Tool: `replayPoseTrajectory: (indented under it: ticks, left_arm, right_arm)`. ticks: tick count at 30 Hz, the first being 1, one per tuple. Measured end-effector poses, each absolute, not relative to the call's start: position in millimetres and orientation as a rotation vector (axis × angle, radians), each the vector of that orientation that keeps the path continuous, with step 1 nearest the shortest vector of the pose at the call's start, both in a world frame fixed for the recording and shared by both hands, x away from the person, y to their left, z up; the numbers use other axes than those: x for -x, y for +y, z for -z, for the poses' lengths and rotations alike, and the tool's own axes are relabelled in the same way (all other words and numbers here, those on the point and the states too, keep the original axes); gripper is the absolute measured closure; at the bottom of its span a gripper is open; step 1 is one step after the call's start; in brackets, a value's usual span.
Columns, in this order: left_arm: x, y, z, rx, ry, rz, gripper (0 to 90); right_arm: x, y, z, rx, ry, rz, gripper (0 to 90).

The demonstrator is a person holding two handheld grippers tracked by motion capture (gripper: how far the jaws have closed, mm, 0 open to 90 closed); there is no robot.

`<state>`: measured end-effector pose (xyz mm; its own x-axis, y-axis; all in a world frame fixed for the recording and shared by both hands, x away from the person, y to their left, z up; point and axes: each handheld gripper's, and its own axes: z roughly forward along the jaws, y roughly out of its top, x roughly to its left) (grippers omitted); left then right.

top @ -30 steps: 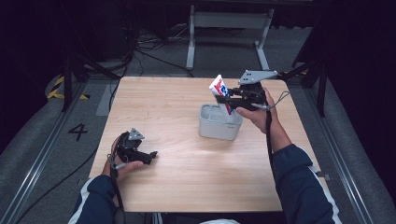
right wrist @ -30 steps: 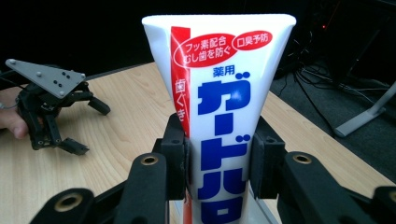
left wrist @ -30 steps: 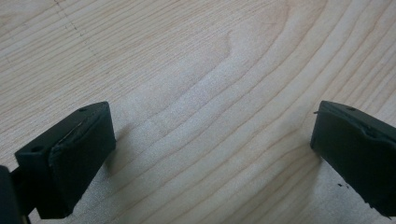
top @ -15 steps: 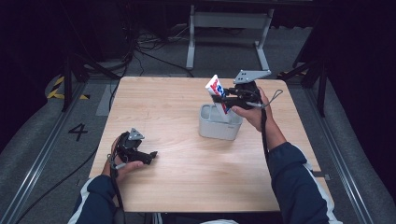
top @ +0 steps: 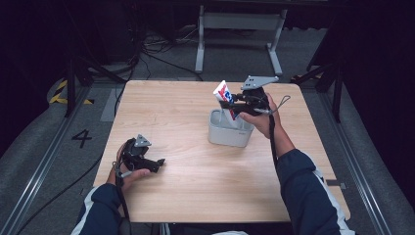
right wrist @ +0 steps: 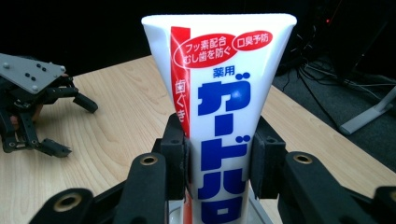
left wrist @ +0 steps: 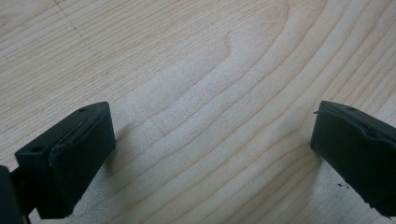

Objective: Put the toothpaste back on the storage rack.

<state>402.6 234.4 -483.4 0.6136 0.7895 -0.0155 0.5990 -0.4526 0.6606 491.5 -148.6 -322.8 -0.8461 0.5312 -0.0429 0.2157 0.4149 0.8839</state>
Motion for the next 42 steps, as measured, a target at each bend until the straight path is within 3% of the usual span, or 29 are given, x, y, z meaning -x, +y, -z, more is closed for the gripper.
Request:
replayPoseTrajectory:
  ticks: [42]
  left_arm:
    - [-403, 234, 483, -2.204, 1.087, -0.39, 0.2]
  right_arm:
    - [-490, -173, 368, -0.695, 2.413, -1.334, 63.9]
